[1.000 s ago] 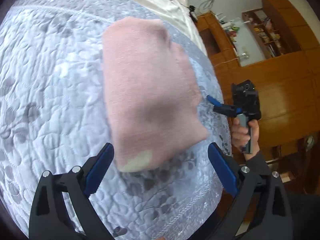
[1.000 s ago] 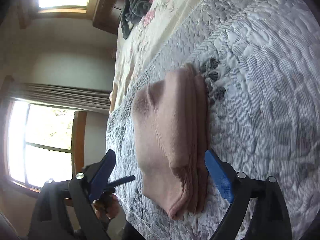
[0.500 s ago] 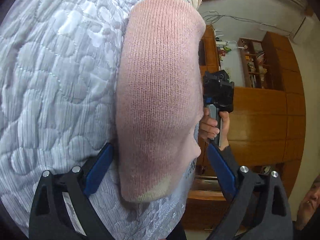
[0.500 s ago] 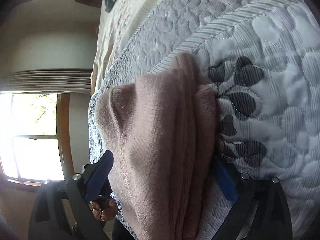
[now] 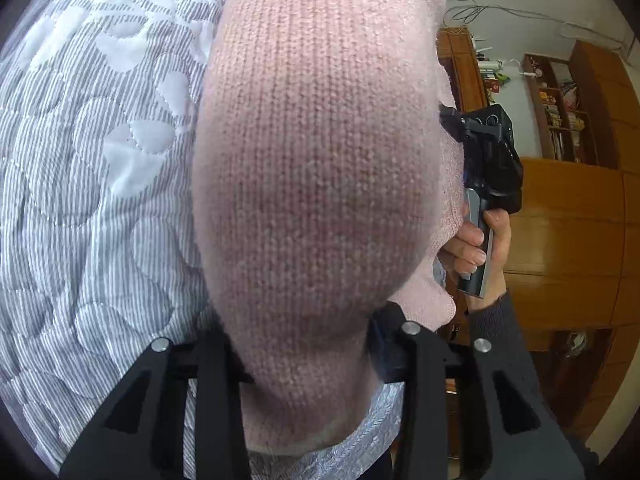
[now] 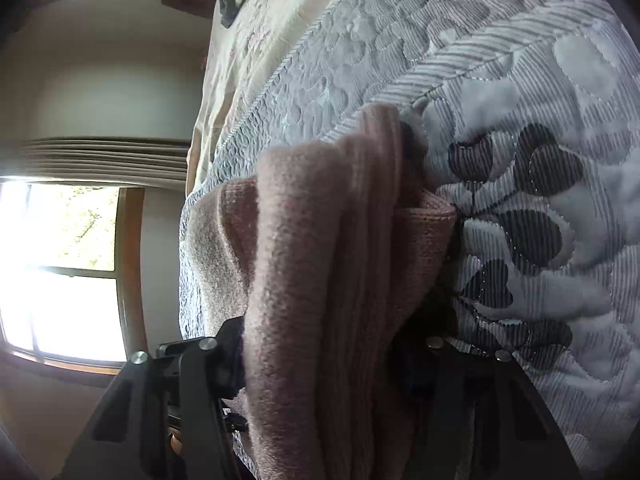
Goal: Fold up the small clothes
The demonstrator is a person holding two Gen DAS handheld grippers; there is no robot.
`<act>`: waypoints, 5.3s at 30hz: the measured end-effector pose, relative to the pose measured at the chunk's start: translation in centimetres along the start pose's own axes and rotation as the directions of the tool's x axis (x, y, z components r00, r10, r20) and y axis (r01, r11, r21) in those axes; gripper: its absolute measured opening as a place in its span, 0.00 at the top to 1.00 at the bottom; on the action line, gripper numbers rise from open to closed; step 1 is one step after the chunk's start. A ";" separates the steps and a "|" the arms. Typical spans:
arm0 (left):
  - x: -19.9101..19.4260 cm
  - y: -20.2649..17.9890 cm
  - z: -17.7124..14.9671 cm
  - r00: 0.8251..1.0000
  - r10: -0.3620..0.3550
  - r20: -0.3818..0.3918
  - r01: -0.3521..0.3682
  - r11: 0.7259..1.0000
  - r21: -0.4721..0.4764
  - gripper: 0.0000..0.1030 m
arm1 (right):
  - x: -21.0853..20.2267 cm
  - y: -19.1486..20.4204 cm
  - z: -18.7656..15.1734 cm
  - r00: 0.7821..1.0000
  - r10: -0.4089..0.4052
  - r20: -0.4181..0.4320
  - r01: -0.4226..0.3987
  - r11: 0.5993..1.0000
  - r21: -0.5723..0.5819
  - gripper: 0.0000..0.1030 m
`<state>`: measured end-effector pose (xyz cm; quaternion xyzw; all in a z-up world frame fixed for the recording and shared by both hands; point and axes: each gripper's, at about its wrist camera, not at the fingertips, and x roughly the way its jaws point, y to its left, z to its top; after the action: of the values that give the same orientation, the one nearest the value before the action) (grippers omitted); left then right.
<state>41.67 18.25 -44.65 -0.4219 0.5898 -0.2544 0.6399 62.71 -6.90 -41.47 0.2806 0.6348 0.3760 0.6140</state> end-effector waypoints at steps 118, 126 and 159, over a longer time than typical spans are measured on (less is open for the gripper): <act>-31.6 -18.4 -45.3 0.458 0.669 0.586 -0.799 0.598 -0.058 0.03 | -8.0 35.6 -53.4 0.631 -0.604 0.488 0.773 0.547 -0.322 0.04; -35.0 -23.5 -51.6 0.455 0.641 0.618 -0.779 0.623 -0.073 0.03 | -12.1 42.0 -59.6 0.593 -0.586 0.553 0.796 0.529 -0.293 0.04; -34.1 -24.2 -53.6 0.444 0.644 0.623 -0.789 0.611 -0.070 0.03 | -12.0 43.9 -62.6 0.572 -0.569 0.590 0.809 0.508 -0.294 0.04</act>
<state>-12.08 20.99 -3.15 -0.1091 0.4471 0.1212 0.8795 -2.88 -0.47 -0.87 -0.1146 0.4122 0.1820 0.8853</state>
